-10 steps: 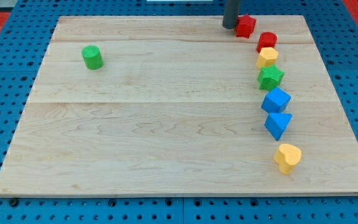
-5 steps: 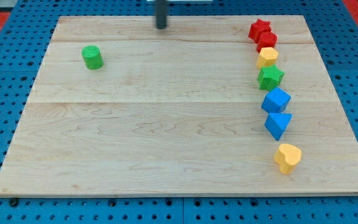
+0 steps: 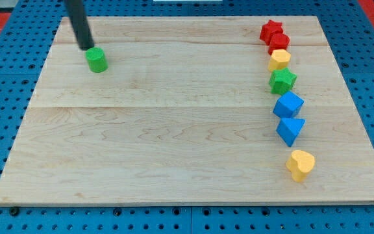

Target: Move the green circle above the yellow heart

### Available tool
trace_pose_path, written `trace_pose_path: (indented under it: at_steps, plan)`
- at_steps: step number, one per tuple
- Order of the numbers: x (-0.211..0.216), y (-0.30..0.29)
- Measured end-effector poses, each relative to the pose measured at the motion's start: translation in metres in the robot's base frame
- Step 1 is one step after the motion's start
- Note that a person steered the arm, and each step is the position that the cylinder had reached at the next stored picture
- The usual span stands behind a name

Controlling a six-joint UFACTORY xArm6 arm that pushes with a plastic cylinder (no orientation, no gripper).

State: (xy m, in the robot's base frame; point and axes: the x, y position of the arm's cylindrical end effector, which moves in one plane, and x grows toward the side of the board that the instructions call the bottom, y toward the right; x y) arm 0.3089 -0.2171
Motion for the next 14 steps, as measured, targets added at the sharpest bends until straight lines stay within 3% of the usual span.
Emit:
trace_pose_path:
  at_steps: [1,2,4,5,6,8,9,10,12,14]
  plan:
    - [0.067,0.086]
    - [0.081,0.148]
    - [0.062,0.164]
    - [0.126,0.249]
    - [0.159,0.292]
    - [0.197,0.297]
    - [0.206,0.267]
    - [0.223,0.310]
    - [0.208,0.306]
    - [0.207,0.349]
